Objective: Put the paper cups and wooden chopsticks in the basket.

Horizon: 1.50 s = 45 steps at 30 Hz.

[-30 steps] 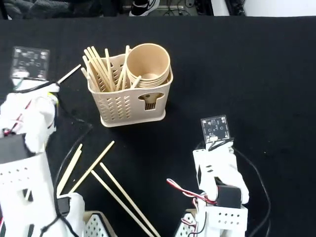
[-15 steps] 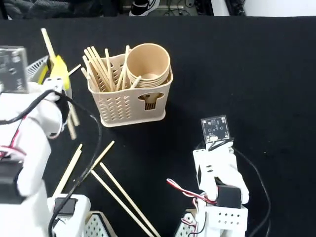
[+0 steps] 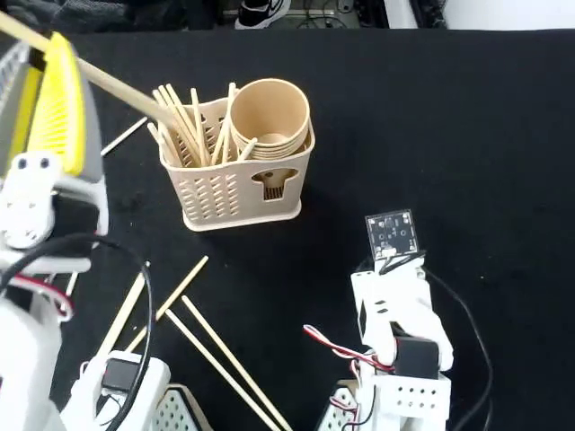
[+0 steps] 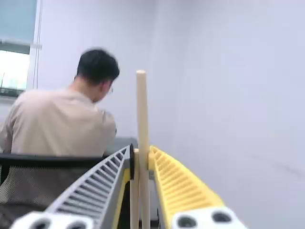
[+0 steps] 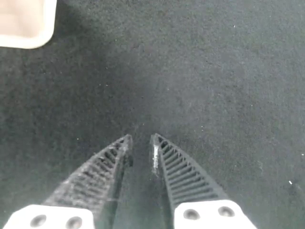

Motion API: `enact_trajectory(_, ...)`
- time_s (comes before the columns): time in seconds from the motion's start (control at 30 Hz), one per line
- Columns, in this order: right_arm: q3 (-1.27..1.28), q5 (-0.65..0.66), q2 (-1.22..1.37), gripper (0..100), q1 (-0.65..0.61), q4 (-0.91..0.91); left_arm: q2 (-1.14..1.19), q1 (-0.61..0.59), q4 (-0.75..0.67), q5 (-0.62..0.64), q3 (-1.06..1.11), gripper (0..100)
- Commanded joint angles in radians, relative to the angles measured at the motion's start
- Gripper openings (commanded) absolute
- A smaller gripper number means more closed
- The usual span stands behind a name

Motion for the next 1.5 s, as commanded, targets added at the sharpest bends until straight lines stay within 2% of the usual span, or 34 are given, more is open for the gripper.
enact_trajectory(0.0,-0.012,0.011,-0.076,8.2,-0.008,-0.021,0.012,0.013,-0.058,0.008,0.022,3)
enact_trajectory(0.13,-0.012,0.011,-0.076,8.2,-0.008,-0.021,0.012,0.010,-0.140,0.000,0.214,3)
enact_trajectory(0.33,-0.012,0.011,-0.076,8.2,-0.008,-0.020,0.003,0.010,-0.439,0.008,0.573,3)
enact_trajectory(0.43,-0.012,0.011,-0.076,8.2,-0.008,-0.021,-0.002,0.016,-0.440,0.008,0.662,3)
enact_trajectory(0.6,-0.012,0.011,-0.076,8.2,-0.008,-0.021,-0.002,0.010,-0.299,-0.002,0.679,3)
enact_trajectory(0.77,-0.012,0.011,-0.076,8.2,-0.008,-0.021,-0.002,0.012,-0.112,0.006,0.641,20)
enact_trajectory(0.93,-0.012,0.011,-0.076,8.2,-0.008,-0.021,0.000,0.007,0.153,0.000,0.447,22)
enact_trajectory(1.13,-0.012,0.011,-0.076,8.2,-0.009,-0.021,0.086,-0.243,0.565,-0.080,0.105,22)
enact_trajectory(1.27,-0.010,0.011,-0.076,8.2,-0.009,-0.021,0.245,-0.427,0.832,-0.350,-0.004,22)
enact_trajectory(1.33,-0.010,0.011,-0.076,8.2,-0.009,-0.021,0.342,-0.518,0.882,-0.453,0.007,22)
enact_trajectory(1.47,-0.007,0.011,-0.076,8.2,-0.011,-0.021,0.537,-0.691,0.829,-0.606,0.076,22)
